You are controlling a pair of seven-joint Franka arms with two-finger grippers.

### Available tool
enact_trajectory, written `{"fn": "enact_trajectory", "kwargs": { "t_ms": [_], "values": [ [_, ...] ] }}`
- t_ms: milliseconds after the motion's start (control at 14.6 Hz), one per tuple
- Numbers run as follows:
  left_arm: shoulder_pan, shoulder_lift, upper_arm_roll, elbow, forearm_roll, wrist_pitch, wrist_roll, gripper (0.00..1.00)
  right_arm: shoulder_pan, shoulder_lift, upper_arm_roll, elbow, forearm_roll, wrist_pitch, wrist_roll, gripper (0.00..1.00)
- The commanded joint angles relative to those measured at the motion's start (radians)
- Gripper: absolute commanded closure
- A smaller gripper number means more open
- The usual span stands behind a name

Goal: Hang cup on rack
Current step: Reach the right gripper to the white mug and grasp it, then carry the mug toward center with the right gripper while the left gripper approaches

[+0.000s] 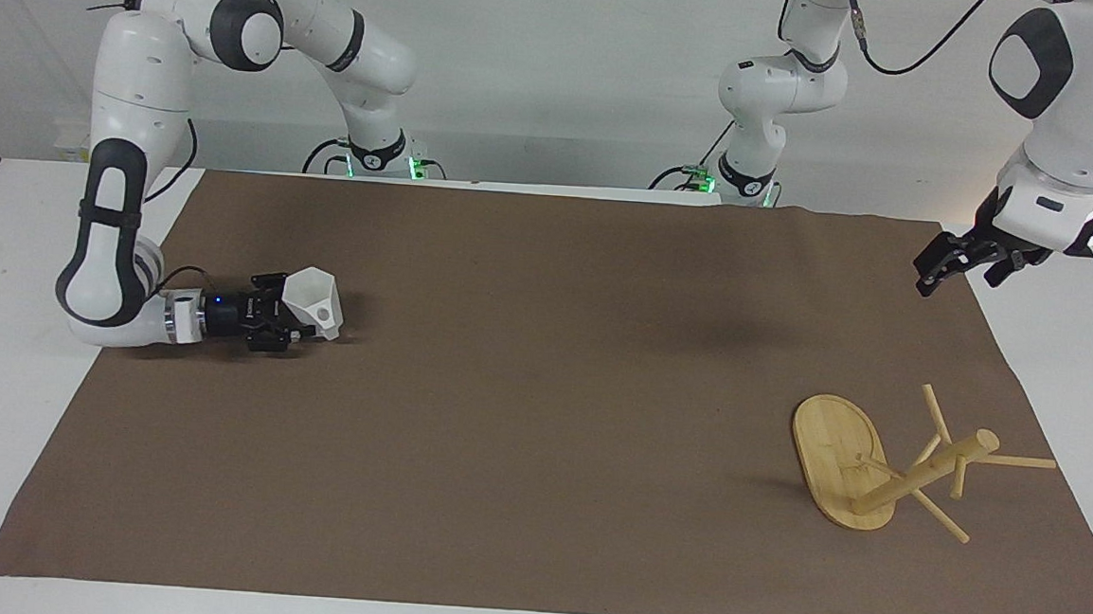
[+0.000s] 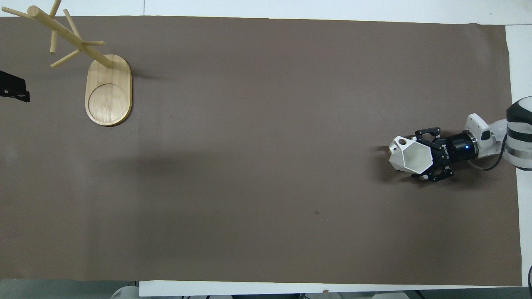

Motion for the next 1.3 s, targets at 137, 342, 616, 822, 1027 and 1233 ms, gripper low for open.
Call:
{"fn": "enact_trajectory", "kwargs": {
  "t_ms": [137, 342, 616, 822, 1027, 1233],
  "values": [
    [0.0, -0.009, 0.0, -0.016, 0.009, 0.007, -0.008, 0.0, 0.017, -0.057, 0.003, -0.092, 0.027, 0.031, -0.019, 0.01],
    [-0.003, -0.027, 0.0, -0.059, 0.004, 0.024, -0.005, 0.0, 0.018, -0.063, 0.005, -0.137, 0.028, 0.057, -0.022, 0.01],
    [-0.068, -0.021, -0.01, -0.056, -0.108, 0.095, -0.137, 0.0, 0.02, -0.068, 0.003, -0.149, 0.036, 0.065, -0.022, 0.01],
    [-0.15, -0.02, -0.01, -0.056, -0.108, 0.128, -0.225, 0.0, 0.034, -0.068, 0.003, -0.146, 0.057, 0.068, -0.021, 0.19],
    [-0.257, -0.012, -0.01, -0.057, -0.109, 0.169, -0.339, 0.0, 0.049, -0.077, 0.005, -0.142, 0.079, 0.088, 0.008, 0.79],
    [-0.369, -0.003, -0.01, -0.063, -0.114, 0.189, -0.446, 0.0, 0.118, -0.131, 0.005, -0.148, 0.141, 0.132, 0.094, 0.87]
  ]
}}
